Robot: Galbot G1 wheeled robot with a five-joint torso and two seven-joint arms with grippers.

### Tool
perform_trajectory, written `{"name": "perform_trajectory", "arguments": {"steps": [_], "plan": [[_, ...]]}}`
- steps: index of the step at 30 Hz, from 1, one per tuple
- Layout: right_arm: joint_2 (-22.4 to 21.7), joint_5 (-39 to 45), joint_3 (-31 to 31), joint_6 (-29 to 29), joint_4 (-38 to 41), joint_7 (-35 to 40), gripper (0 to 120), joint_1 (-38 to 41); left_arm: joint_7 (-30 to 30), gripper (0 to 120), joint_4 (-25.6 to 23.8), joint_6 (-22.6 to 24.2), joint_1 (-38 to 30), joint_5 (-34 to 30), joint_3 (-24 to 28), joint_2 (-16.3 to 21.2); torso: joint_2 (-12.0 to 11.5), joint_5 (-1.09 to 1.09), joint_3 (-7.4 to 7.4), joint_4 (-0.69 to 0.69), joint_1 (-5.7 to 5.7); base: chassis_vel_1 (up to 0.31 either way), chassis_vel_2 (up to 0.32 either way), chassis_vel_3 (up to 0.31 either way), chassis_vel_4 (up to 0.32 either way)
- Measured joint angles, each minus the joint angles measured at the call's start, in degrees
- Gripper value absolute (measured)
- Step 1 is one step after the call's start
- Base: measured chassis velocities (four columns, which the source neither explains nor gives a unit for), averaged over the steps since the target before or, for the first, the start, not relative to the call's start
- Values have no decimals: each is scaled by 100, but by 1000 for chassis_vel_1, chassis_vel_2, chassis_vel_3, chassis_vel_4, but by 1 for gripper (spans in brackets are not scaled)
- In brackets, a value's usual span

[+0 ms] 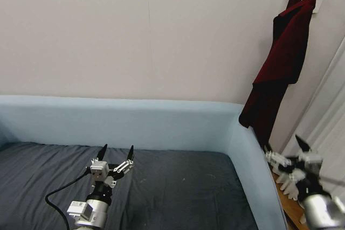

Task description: Pick up the clothes from the sofa and hang them on the clothes hanger.

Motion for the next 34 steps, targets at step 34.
{"name": "perform_trajectory", "arguments": {"steps": [34], "plan": [[39, -60, -243, 54, 19, 102, 100, -73, 1, 100, 0, 0, 0, 0, 0, 0, -1, 4, 2, 2, 1, 0, 0, 0, 0]]}}
